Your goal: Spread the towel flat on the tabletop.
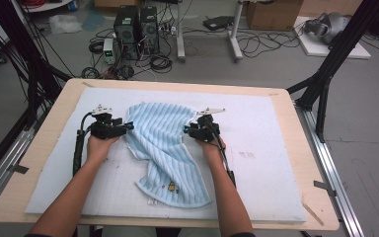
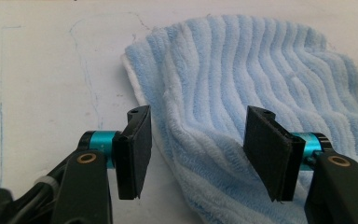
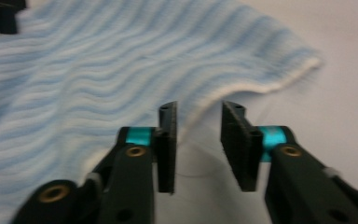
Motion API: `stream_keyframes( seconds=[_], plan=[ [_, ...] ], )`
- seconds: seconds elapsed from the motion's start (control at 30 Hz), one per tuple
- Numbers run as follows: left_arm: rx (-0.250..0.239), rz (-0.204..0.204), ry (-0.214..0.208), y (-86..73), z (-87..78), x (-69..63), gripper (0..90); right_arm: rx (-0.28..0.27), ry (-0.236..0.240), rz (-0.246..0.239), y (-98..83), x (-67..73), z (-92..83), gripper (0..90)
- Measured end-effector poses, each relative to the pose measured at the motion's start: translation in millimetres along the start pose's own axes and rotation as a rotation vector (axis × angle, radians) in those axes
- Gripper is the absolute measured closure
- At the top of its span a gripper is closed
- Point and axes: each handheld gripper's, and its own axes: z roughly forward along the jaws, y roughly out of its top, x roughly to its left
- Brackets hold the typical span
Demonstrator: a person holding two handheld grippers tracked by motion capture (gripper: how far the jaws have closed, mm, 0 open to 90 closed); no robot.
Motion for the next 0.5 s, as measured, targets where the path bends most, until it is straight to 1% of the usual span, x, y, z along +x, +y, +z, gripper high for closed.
stream_keyframes(
  seconds=[0.03,0.07,0.1,0.13,0.17,0.2,0.23,0.27,0.33,0.37,0.4,0.47,0.5],
  plan=[
    [-0.001,0.001,0.001,-0.3,-0.6,0.3,42.1,0.002,0.014,-0.025,1.0,5.3,1.7,59.6],
    [-0.003,0.0,0.001,-0.6,-1.2,0.4,42.0,0.006,0.028,-0.045,1.5,10.2,4.3,53.5],
    [-0.003,0.002,-0.001,-0.8,-2.0,0.3,41.9,0.022,0.04,-0.055,1.8,14.8,7.8,50.3],
    [-0.007,0.004,0.001,-1.0,-2.7,0.1,41.8,0.048,0.055,-0.072,1.8,19.3,12.1,49.8],
    [-0.008,0.003,0.001,-1.1,-3.5,0.0,41.8,0.075,0.052,-0.111,1.4,23.9,16.4,48.9],
    [-0.01,0.001,0.001,-1.4,-4.0,0.0,41.7,0.082,0.024,-0.152,2.2,28.7,18.1,48.8],
    [-0.012,-0.001,0.001,-1.9,-4.5,0.2,41.7,0.09,0.013,-0.166,3.1,31.0,19.6,51.2],
    [-0.011,-0.003,0.003,-2.2,-4.7,0.4,41.6,0.1,-0.009,-0.194,4.5,34.1,20.9,58.5],
    [-0.011,-0.004,0.001,-2.9,-5.1,0.8,41.4,0.115,0.008,-0.222,7.2,35.6,21.3,84.1],
    [-0.008,-0.002,0.001,-3.2,-5.4,0.8,41.4,0.122,-0.01,-0.247,8.6,36.9,21.6,86.4],
    [-0.009,-0.003,0.001,-3.6,-5.3,0.4,41.5,0.13,-0.025,-0.267,9.9,38.1,22.2,86.9],
    [-0.005,0.0,-0.001,-4.3,-5.2,-0.7,41.4,0.13,-0.075,-0.286,11.9,37.2,23.1,87.2],
    [-0.002,0.002,-0.003,-4.8,-4.8,-1.7,41.4,0.128,-0.112,-0.282,13.0,34.3,22.9,87.3]
  ],
)
